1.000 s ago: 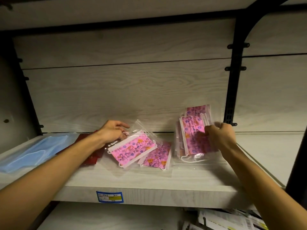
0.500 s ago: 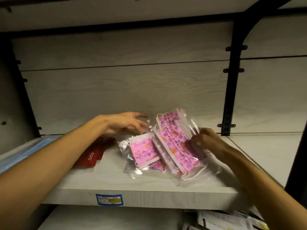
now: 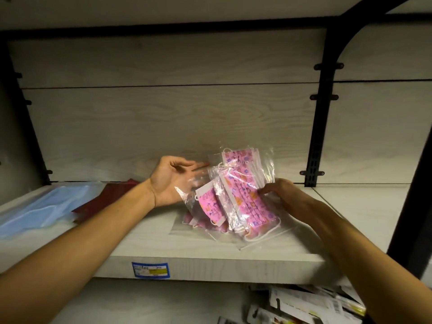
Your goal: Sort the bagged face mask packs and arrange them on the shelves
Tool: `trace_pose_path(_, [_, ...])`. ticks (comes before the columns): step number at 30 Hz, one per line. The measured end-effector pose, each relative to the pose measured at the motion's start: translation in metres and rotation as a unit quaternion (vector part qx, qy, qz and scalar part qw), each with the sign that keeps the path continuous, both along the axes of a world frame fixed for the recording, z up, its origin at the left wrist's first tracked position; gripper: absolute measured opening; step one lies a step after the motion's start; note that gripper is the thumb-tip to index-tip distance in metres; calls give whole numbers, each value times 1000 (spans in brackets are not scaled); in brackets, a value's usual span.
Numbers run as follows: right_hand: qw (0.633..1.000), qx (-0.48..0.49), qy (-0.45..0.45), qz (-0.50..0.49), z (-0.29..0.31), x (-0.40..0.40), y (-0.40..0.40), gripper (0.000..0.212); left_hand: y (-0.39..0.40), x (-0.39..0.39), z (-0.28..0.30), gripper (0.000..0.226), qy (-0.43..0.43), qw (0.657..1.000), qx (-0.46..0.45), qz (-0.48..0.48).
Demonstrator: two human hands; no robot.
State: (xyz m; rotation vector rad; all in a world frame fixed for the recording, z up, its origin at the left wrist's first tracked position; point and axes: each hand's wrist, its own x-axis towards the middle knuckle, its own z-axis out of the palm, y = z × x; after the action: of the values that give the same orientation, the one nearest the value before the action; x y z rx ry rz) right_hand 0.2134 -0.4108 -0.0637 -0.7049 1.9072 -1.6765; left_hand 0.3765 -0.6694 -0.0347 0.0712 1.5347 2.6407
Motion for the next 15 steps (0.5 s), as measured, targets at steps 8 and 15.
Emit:
trace_pose_path(8, [996, 40, -40, 73, 2, -1, -3, 34, 16, 2, -8, 69, -5, 999, 14, 47])
trace_pose_path(15, [1000, -10, -20, 2, -2, -1, -3, 35, 29, 7, -23, 96, 8, 997, 57, 55])
